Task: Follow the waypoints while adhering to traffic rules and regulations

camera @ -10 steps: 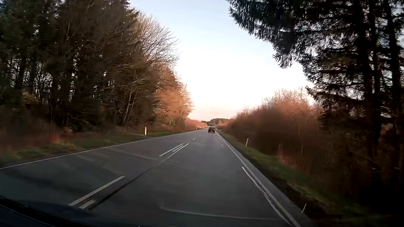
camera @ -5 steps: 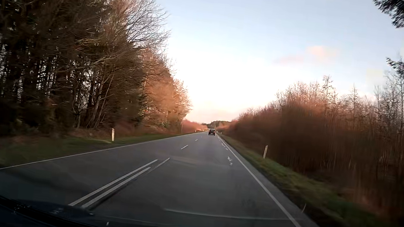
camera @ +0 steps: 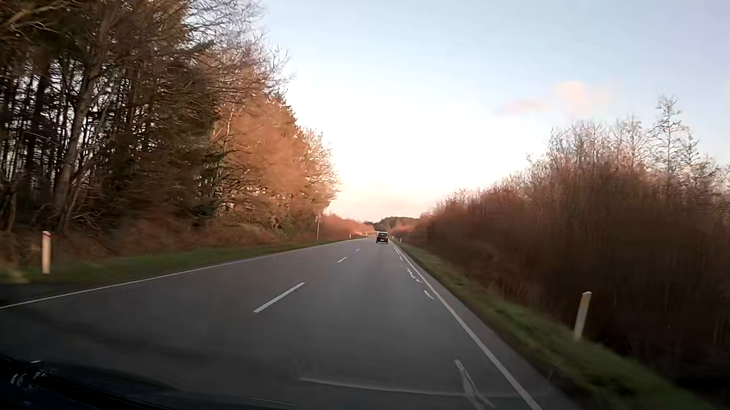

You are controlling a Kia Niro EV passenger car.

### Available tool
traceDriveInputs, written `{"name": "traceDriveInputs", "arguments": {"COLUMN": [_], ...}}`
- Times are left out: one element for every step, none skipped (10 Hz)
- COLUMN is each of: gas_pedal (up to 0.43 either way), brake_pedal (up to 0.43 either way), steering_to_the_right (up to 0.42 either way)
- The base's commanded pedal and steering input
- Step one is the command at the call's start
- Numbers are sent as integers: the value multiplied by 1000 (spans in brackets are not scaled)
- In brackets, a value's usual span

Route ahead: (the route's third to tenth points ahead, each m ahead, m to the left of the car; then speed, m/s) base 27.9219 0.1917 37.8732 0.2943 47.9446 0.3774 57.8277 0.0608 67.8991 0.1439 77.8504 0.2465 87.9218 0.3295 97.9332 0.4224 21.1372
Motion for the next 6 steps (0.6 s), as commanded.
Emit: {"name": "traceDriveInputs", "arguments": {"gas_pedal": [220, 220, 228, 228, 228, 228], "brake_pedal": [0, 0, 0, 0, 0, 0], "steering_to_the_right": [1, 1, 1, 1, 1, 0]}}
